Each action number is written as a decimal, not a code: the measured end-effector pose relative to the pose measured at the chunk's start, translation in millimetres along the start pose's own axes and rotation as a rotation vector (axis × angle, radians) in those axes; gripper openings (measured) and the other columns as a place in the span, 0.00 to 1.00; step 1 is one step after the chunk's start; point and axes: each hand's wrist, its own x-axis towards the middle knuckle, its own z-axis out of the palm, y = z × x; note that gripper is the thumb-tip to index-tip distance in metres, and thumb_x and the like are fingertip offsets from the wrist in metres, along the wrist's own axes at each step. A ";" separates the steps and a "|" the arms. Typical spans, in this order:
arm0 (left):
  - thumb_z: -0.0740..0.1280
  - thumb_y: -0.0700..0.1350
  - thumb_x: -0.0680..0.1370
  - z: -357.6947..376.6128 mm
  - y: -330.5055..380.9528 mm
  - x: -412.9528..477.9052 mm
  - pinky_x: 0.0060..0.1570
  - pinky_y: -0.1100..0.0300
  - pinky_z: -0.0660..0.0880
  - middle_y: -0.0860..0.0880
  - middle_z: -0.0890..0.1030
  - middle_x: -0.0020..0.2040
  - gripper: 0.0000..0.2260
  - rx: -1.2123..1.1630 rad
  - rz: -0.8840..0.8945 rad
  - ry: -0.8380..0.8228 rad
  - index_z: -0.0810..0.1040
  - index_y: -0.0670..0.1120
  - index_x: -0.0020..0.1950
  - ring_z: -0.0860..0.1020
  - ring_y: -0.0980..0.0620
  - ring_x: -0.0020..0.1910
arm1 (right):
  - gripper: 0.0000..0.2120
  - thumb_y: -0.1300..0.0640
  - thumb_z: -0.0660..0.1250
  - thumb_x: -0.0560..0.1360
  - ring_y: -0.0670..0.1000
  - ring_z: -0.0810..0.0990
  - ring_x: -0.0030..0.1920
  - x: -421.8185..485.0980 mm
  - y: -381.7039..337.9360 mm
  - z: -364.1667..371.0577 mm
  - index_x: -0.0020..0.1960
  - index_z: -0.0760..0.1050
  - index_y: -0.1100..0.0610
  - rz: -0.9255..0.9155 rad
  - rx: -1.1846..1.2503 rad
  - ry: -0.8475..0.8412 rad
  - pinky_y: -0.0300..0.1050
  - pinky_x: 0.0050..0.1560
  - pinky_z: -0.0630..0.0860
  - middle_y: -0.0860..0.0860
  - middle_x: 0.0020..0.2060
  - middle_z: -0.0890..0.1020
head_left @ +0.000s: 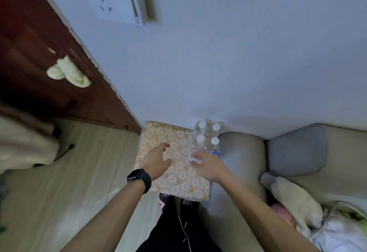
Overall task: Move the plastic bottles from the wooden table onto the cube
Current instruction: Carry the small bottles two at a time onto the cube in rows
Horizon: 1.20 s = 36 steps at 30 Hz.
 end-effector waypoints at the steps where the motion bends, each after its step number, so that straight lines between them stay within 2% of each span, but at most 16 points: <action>1: 0.67 0.50 0.79 -15.9 0.2 -10.5 0.53 0.52 0.79 0.49 0.75 0.70 0.23 0.016 -0.005 0.048 0.67 0.55 0.74 0.79 0.49 0.59 | 0.20 0.43 0.61 0.81 0.51 0.76 0.67 -5.7 -16.0 -6.8 0.70 0.74 0.48 -0.068 -0.018 0.024 0.46 0.62 0.71 0.47 0.70 0.76; 5: 0.63 0.53 0.79 -78.4 -5.2 -59.7 0.53 0.54 0.77 0.47 0.76 0.67 0.23 0.081 -0.079 0.288 0.66 0.57 0.75 0.78 0.46 0.60 | 0.17 0.43 0.60 0.81 0.49 0.82 0.57 -24.9 -84.2 -25.0 0.65 0.78 0.45 -0.382 -0.102 0.141 0.49 0.59 0.77 0.46 0.65 0.80; 10: 0.62 0.55 0.79 -139.2 -37.1 -159.6 0.60 0.53 0.73 0.48 0.77 0.66 0.22 0.115 -0.262 0.611 0.68 0.58 0.74 0.75 0.45 0.65 | 0.12 0.45 0.63 0.81 0.49 0.77 0.62 -53.2 -180.5 -25.4 0.60 0.81 0.44 -0.761 -0.226 0.223 0.42 0.63 0.72 0.42 0.58 0.83; 12: 0.64 0.54 0.79 -154.3 -58.1 -207.0 0.62 0.54 0.72 0.49 0.78 0.66 0.21 0.098 -0.339 0.739 0.71 0.56 0.72 0.75 0.45 0.65 | 0.12 0.47 0.64 0.80 0.47 0.78 0.61 -67.8 -222.7 -16.3 0.59 0.82 0.45 -0.925 -0.248 0.212 0.43 0.63 0.72 0.42 0.57 0.83; 16: 0.66 0.53 0.77 -160.8 -106.5 -320.7 0.63 0.54 0.72 0.51 0.79 0.65 0.20 0.035 -0.550 0.987 0.74 0.56 0.69 0.75 0.46 0.65 | 0.11 0.51 0.67 0.80 0.46 0.77 0.61 -119.5 -309.5 21.2 0.59 0.83 0.49 -1.198 -0.293 0.130 0.36 0.63 0.65 0.43 0.56 0.84; 22: 0.67 0.53 0.78 -126.6 -150.8 -516.5 0.61 0.53 0.73 0.47 0.79 0.65 0.19 -0.032 -0.922 1.283 0.75 0.54 0.69 0.76 0.44 0.64 | 0.12 0.49 0.66 0.79 0.50 0.74 0.65 -236.6 -413.0 122.7 0.61 0.82 0.48 -1.561 -0.408 -0.098 0.37 0.66 0.62 0.45 0.60 0.82; 25: 0.67 0.54 0.77 -97.1 -158.0 -608.4 0.60 0.54 0.73 0.47 0.80 0.63 0.19 -0.057 -1.077 1.403 0.76 0.54 0.68 0.77 0.45 0.62 | 0.14 0.45 0.66 0.78 0.51 0.75 0.65 -304.1 -440.5 182.3 0.61 0.81 0.47 -1.712 -0.436 -0.204 0.41 0.67 0.67 0.45 0.59 0.82; 27: 0.68 0.54 0.77 -74.3 -159.3 -662.7 0.60 0.53 0.74 0.48 0.80 0.61 0.17 -0.063 -1.150 1.485 0.78 0.54 0.65 0.77 0.46 0.62 | 0.15 0.44 0.65 0.78 0.51 0.76 0.65 -350.3 -448.7 221.3 0.61 0.81 0.47 -1.822 -0.429 -0.282 0.46 0.70 0.69 0.46 0.59 0.83; 30: 0.68 0.52 0.77 -38.1 -163.9 -732.7 0.58 0.52 0.75 0.48 0.81 0.59 0.14 -0.105 -1.240 1.582 0.79 0.54 0.63 0.78 0.46 0.60 | 0.14 0.46 0.67 0.78 0.50 0.73 0.68 -416.6 -449.3 278.7 0.62 0.80 0.45 -1.911 -0.436 -0.389 0.48 0.72 0.67 0.46 0.62 0.81; 36: 0.69 0.53 0.77 24.0 -199.8 -856.7 0.61 0.51 0.74 0.48 0.81 0.61 0.17 -0.137 -1.375 1.639 0.78 0.54 0.65 0.77 0.46 0.62 | 0.16 0.45 0.67 0.78 0.51 0.70 0.70 -532.7 -444.1 390.7 0.64 0.79 0.45 -2.009 -0.481 -0.538 0.48 0.73 0.66 0.46 0.63 0.80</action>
